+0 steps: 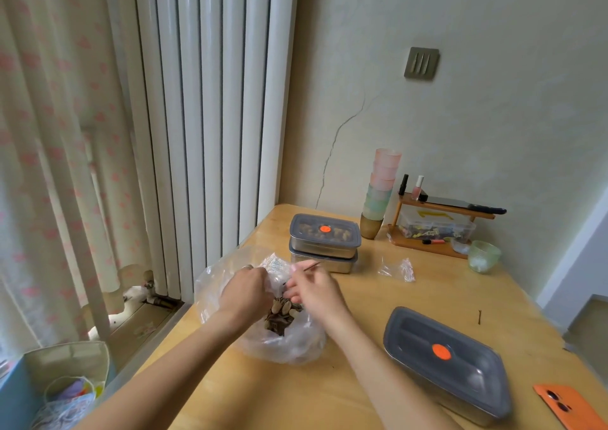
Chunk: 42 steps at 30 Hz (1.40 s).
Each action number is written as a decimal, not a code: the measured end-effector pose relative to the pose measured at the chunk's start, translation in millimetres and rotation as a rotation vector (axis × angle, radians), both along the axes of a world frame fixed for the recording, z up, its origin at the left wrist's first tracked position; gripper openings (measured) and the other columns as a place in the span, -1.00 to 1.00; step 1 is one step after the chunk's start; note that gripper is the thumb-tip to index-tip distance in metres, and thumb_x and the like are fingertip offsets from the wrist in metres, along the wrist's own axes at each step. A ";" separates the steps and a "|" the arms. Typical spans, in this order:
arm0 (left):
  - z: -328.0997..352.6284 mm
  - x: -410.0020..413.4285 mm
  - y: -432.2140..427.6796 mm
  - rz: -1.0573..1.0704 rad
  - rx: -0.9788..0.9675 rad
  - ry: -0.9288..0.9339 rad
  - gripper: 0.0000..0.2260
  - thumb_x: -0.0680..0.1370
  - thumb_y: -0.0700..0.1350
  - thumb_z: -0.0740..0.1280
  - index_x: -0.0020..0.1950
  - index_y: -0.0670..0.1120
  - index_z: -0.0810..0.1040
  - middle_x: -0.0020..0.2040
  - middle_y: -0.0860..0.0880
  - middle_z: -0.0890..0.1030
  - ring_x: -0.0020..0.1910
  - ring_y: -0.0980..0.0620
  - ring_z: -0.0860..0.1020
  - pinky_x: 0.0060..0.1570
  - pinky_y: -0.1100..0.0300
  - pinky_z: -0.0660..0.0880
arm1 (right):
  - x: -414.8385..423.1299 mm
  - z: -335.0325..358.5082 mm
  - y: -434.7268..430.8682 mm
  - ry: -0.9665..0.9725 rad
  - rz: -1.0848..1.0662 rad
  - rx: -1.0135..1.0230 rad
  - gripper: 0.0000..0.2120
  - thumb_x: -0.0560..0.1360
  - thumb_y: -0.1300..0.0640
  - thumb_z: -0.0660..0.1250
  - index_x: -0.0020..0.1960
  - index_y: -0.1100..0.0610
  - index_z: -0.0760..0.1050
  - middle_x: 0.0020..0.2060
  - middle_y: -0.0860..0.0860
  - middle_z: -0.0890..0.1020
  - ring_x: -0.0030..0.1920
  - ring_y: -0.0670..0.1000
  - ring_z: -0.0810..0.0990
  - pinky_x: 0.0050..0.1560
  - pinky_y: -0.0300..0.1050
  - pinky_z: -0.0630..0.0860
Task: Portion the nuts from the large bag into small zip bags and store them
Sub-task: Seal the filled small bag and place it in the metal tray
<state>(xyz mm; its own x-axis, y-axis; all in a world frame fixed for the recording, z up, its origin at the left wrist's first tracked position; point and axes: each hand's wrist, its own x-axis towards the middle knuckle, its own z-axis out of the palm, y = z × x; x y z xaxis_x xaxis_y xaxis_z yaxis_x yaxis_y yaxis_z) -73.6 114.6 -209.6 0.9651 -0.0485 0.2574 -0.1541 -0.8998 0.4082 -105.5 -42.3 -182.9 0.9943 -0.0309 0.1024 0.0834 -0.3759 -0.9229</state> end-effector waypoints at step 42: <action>3.1 -11.6 -26.4 0.048 -0.011 0.036 -0.81 0.51 -0.28 0.23 0.04 -0.11 0.28 -0.20 -0.04 0.42 -0.16 -0.14 0.46 -0.22 0.04 0.36 | 5.8 17.2 -64.5 -0.662 -0.163 -0.632 -0.57 0.73 0.03 -0.05 -0.13 0.08 0.50 -0.31 -0.08 0.61 -0.26 0.04 0.60 0.02 0.02 0.46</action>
